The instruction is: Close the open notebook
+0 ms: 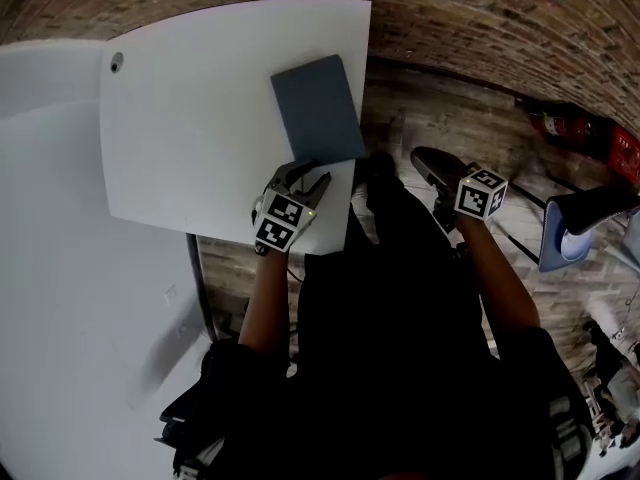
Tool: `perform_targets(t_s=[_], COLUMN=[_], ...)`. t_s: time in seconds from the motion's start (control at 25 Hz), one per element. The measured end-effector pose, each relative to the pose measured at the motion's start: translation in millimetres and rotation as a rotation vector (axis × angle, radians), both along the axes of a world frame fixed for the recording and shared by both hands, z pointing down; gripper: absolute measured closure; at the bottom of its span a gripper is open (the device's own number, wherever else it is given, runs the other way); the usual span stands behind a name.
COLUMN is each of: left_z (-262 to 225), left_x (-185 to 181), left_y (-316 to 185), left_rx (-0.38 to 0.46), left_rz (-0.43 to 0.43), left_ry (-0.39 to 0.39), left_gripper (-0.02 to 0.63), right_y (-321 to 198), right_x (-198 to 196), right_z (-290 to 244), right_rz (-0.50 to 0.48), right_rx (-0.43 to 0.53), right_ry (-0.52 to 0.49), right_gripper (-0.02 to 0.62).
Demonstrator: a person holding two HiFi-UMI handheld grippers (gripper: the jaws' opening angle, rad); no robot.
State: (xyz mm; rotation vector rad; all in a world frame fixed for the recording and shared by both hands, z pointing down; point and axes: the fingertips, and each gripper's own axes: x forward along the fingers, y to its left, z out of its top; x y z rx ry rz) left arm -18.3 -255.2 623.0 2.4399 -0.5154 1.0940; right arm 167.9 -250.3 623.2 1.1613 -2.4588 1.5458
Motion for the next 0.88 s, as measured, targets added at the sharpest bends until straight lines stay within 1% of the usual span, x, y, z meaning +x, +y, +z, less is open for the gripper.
perform_targets(t_s=[0.24,0.36,0.44,0.56,0.72,0.8,0.88], left_z=[-0.6,-4.2,-12.1,-31.7,-70.6,-96.7,-126.1], left_x=[0.2,-1.9,-4.1,-7.5,-5.3,-5.7,-6.8], left_y=[-1.8,-1.9,-2.7,-9.6,-26.9,-35.1,-42.4], left_rx=[-0.013,-0.008,0.0,0.023,0.09,0.131,0.171], left_rz=[-0.022,-0.033,-0.055,-0.106,-0.16,-0.192,-0.225], left_ry=[0.023,0.027,0.045,0.099,0.196,0.256,0.334], left_gripper=[0.465,0.465,0.466,0.48,0.508,0.529,0.551], right_y=[-0.7,-3.7,-6.4,-13.1,-25.8,-29.2,-30.4], right_x=[-4.5,-11.7,-17.3,-26.4,-29.3,-29.8,-31.6], right_z=[-2.5,-10.0,-19.1,-40.5,-88.7,-117.2,-147.5], right_rz=[-0.018,-0.045,-0.073,-0.126,-0.172,-0.192,-0.218], right_rx=[0.016,0.048,0.08,0.152,0.29,0.366,0.45], right_ry=[-0.012,-0.008,0.006,0.038,0.068,0.078,0.09], right_gripper=[0.535,0.535,0.539,0.558,0.572,0.577,0.581])
